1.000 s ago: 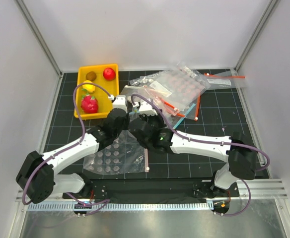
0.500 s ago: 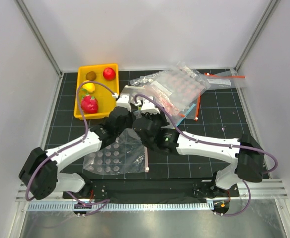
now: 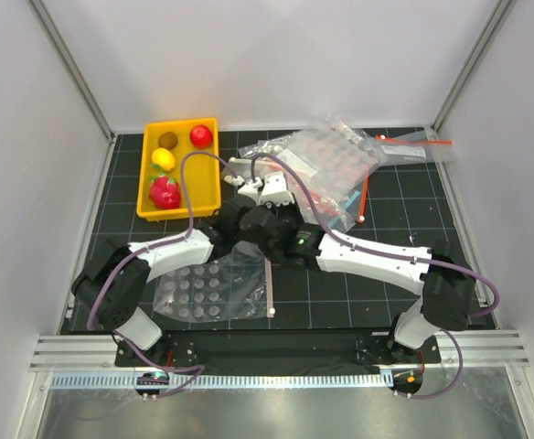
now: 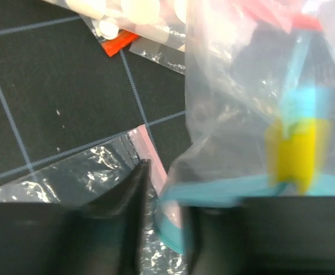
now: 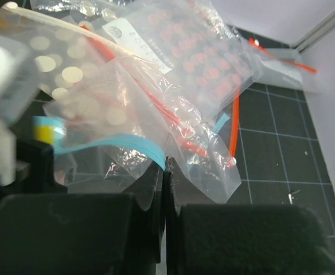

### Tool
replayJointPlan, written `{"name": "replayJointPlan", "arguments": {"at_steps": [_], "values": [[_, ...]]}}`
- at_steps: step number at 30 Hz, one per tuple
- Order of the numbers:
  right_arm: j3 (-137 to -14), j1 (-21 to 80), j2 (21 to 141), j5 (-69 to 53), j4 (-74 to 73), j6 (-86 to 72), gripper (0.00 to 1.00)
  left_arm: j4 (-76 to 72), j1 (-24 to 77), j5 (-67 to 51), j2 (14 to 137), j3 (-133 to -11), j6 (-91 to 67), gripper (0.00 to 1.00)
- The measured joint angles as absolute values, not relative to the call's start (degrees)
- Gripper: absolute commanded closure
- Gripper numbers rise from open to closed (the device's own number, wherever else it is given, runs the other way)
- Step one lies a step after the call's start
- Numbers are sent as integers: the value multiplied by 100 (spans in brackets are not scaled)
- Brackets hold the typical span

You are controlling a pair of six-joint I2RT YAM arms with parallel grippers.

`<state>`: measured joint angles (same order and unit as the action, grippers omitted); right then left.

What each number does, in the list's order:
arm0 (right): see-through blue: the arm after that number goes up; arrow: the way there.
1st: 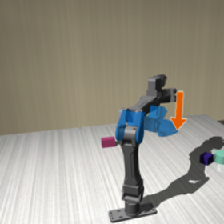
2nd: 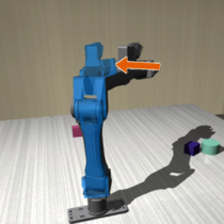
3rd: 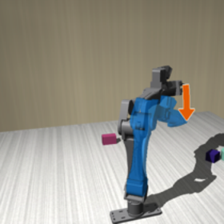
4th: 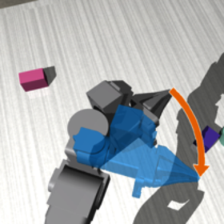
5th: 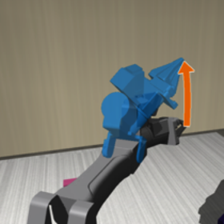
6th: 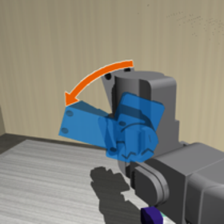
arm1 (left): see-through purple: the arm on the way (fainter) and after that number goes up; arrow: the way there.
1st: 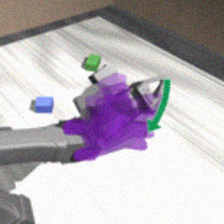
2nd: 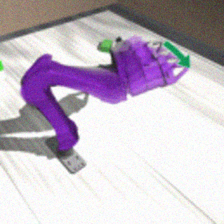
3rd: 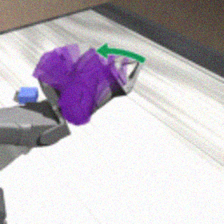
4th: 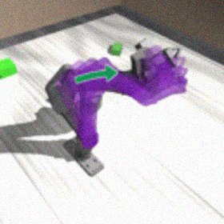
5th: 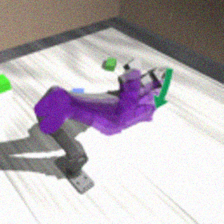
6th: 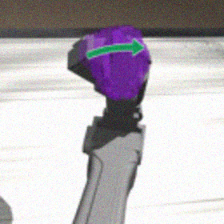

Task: Place the food in the zip-top bag and seal the zipper
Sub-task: Open the zipper of the food storage bag.

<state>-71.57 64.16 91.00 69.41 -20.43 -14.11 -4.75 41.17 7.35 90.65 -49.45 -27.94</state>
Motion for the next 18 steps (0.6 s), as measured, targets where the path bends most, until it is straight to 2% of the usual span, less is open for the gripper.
{"name": "replayJointPlan", "arguments": {"at_steps": [1, 4, 12, 15, 18], "values": [[-7135, 6274, 9098, 6775, -2056, -1525, 99, -458, 4112, 751, 9024, -4934, -2812, 42], [-7081, 5846, 9100, 6296, -2147, -1793, 99, -425, 4110, 790, 8724, -4818, -2829, 29], [-7070, 5454, 9271, 5892, -2281, -2165, 99, -276, 4110, 921, 7885, -4635, -2834, 21], [-7070, 5415, 9347, 5813, -2298, -2226, 99, -117, 4110, 1111, 7520, -4539, -2849, 15], [-7070, 5376, 9351, 5784, -2298, -2268, 99, 123, 4101, 1437, 7032, -4412, -2875, 1]]}}
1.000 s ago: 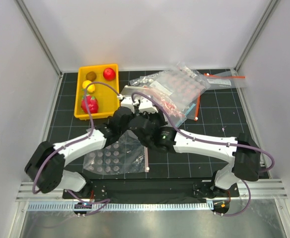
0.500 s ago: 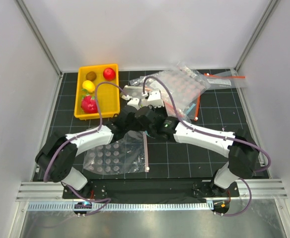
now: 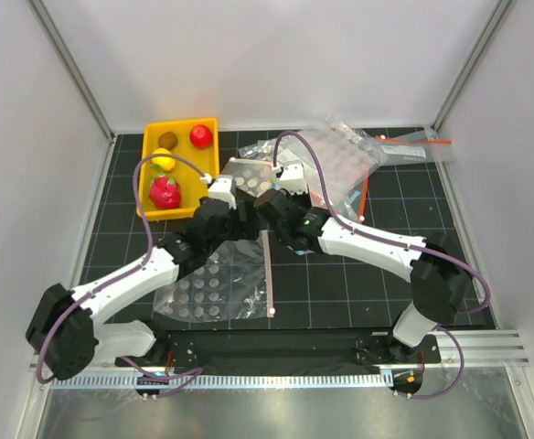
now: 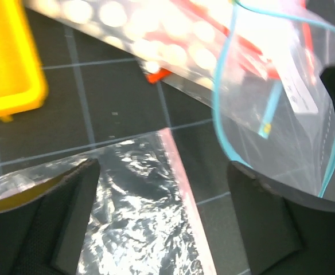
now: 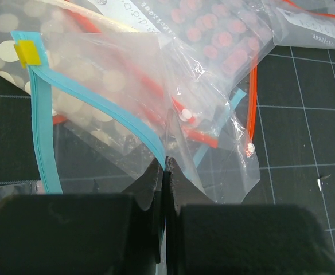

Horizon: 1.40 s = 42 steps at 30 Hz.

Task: Place the food in the zip-top bag and seal the zipper
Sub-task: Open the zipper of the food storage bag, then pick up the fake fruit from the bin.

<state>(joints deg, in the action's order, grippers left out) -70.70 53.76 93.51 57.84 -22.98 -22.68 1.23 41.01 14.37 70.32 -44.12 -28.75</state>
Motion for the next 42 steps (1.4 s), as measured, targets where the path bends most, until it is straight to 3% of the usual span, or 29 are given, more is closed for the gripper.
{"name": "replayJointPlan", "arguments": {"at_steps": [6, 10, 23, 33, 42], "values": [[-7067, 5332, 9351, 5697, -2285, -2285, 99, 685, 3682, 2222, 6283, -4390, -3170, 0], [-7054, 5325, 9351, 5625, -2270, -2287, 99, 1247, 3194, 2602, 6416, -4746, -3361, 0], [-6921, 5312, 9253, 5382, -2178, -2279, 99, 2517, 1347, 3024, 8895, -6925, -3404, 0], [-6884, 5312, 9100, 5290, -2082, -2270, 99, 3251, 847, 3037, 10243, -8353, -3048, 0], [-6884, 5312, 9100, 5225, -2082, -2270, 99, 3548, 655, 2886, 11262, -8862, -2958, 0]]}}
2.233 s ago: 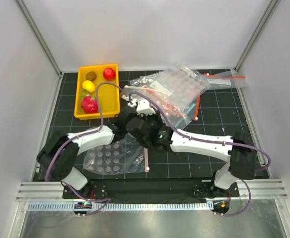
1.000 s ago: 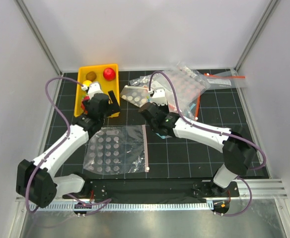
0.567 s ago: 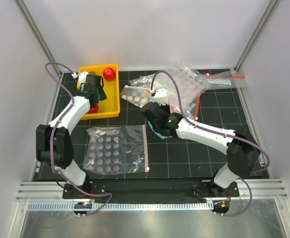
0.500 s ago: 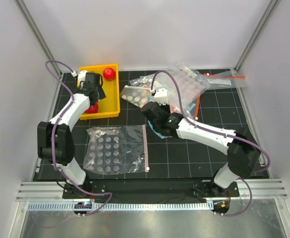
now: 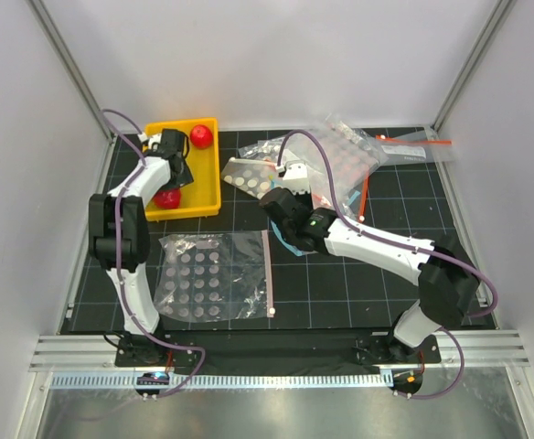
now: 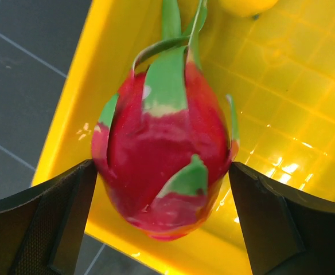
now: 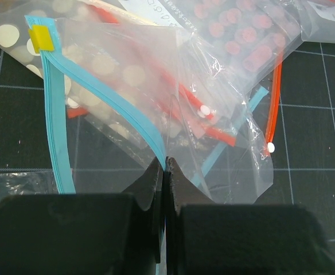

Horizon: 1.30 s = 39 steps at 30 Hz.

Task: Place the food in the zip-top bag and seal the zipper
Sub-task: Pick up the fake fruit from the bin, then place the fake fruit in the zipper food storage bag.

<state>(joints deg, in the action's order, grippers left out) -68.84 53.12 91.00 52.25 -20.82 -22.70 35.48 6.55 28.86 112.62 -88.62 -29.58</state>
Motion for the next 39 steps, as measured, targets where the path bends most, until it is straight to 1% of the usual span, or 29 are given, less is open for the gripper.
{"name": "replayJointPlan", "arguments": {"at_steps": [3, 4, 5, 8, 9, 11, 14, 16, 17, 20, 25, 29, 34, 39], "values": [[-6884, 5312, 9100, 5205, -2080, -2270, 99, 3509, 561, 2770, 11417, -8871, -3006, 0], [-6884, 5312, 9100, 5201, -2080, -2270, 99, 3500, 545, 2740, 11419, -8871, -3009, 3], [-6884, 5312, 9100, 5190, -2080, -2270, 99, 3496, 528, 2709, 11419, -8871, -3011, 13], [-6884, 5312, 9100, 5177, -2080, -2270, 99, 3454, 515, 2672, 11419, -8873, -2985, 31], [-6884, 5312, 9100, 5170, -2080, -2270, 99, 3437, 515, 2661, 11415, -8879, -2978, 42], [-6884, 5312, 9100, 5168, -2080, -2270, 99, 3385, 515, 2624, 11395, -8871, -2965, 49], [-6884, 5312, 9100, 5166, -2078, -2270, 99, 3205, 499, 2539, 11246, -8661, -2985, 52], [-6884, 5312, 9100, 5159, -2075, -2268, 99, 3085, 478, 2386, 11004, -8372, -3044, 53], [-6884, 5312, 9100, 5148, -2073, -2268, 99, 3046, 473, 2294, 10857, -8202, -3103, 55], [-6884, 5312, 9100, 5096, -2062, -2268, 99, 2836, 473, 1975, 10300, -7614, -3264, 58], [-6869, 5312, 9061, 4910, -2056, -2270, 99, 2320, 537, 1393, 9011, -6584, -3612, 63], [-6849, 5312, 8986, 4812, -2045, -2272, 99, 1879, 773, 1225, 8208, -6123, -3813, 66], [-6827, 5312, 8917, 4617, -1981, -2279, 99, 1234, 1214, 1181, 7518, -5540, -3955, 67], [-6820, 5299, 8833, 4016, -1973, -2346, 99, 314, 1579, 996, 6807, -4654, -4077, 67]]}}
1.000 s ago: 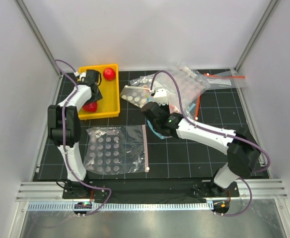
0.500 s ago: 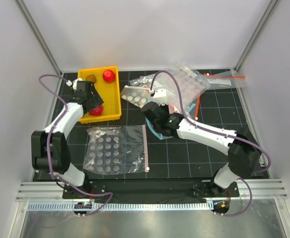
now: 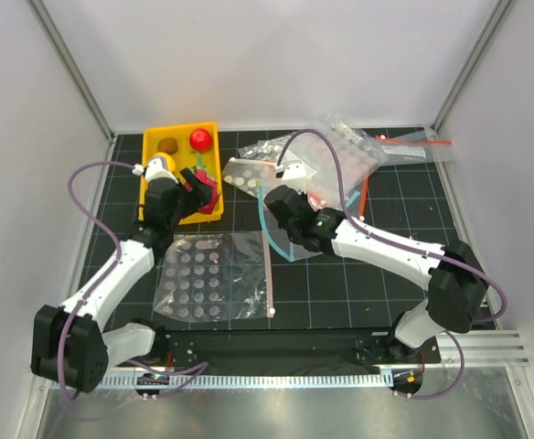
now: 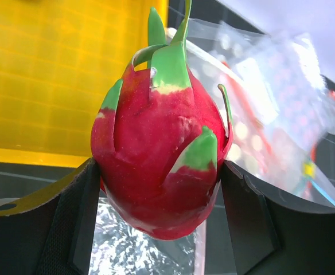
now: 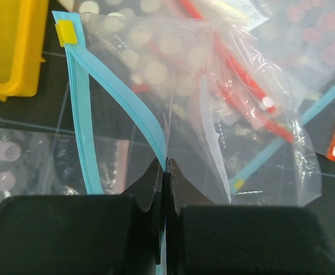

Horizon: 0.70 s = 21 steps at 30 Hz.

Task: Place the food in the zip-top bag and seal the zipper
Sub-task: Place the fake fruit in the zipper food storage bag.

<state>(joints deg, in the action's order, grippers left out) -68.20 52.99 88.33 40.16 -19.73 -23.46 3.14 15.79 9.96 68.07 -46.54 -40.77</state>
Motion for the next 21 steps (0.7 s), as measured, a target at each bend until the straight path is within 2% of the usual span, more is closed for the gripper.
{"name": "replayJointPlan", "arguments": {"at_steps": [6, 21], "values": [[-6820, 5266, 8766, 3055, -1951, -2556, 99, -784, 2121, 784, 6031, -3780, -3953, 66], [-6584, 4576, 8385, 1153, -1662, -3173, 99, -2528, 3061, -390, 5354, -3461, -3896, 66]]}}
